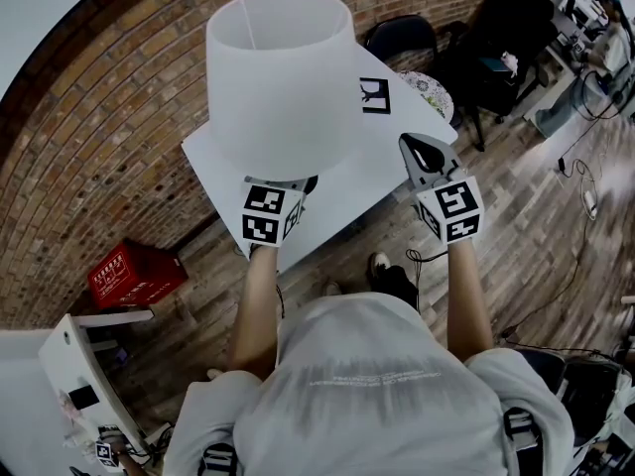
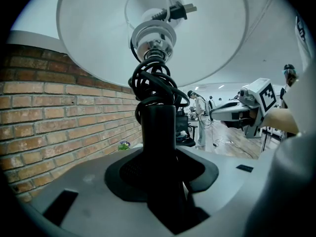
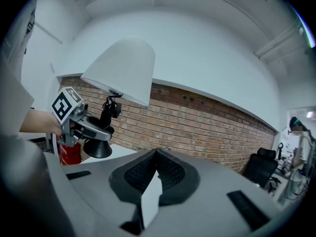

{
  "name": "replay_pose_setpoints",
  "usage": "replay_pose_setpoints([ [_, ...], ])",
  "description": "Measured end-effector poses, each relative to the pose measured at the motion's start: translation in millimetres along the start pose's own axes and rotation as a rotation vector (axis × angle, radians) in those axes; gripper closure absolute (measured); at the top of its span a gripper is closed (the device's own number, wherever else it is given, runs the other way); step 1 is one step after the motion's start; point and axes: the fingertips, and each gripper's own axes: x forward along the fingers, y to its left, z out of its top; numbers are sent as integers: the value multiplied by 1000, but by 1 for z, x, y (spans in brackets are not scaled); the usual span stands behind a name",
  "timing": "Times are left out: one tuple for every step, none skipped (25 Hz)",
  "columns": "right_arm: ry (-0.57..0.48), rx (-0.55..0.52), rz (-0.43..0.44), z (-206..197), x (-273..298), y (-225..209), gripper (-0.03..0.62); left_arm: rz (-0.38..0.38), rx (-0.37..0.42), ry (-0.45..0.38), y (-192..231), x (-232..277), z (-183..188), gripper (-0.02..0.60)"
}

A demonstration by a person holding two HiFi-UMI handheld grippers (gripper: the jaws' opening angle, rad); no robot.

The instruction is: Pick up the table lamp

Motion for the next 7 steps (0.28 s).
replay_pose_setpoints([
  [0,1,0,-1,-1,0,592,1,1,-2,-1,0,0,414],
  [-1,2,0,-1,-1,-1,592,1,2,-3,-1,0,0,414],
  [-2,4,0,-2,-2,-1,592,2,3,-3,-2,0,0,414],
  [-3,6,1,-2,-2,-1,592,2,4,-3,-2,0,0,414],
  [-3,8,1,-2,-2,-2,592,1,4,-3,-2,0,0,414],
  [-3,10,1,-3,-3,-2,592,1,5,-3,-2,0,-1,414],
  [-3,11,1,-3,-3,-2,592,0,5,-3,-2,0,-1,414],
])
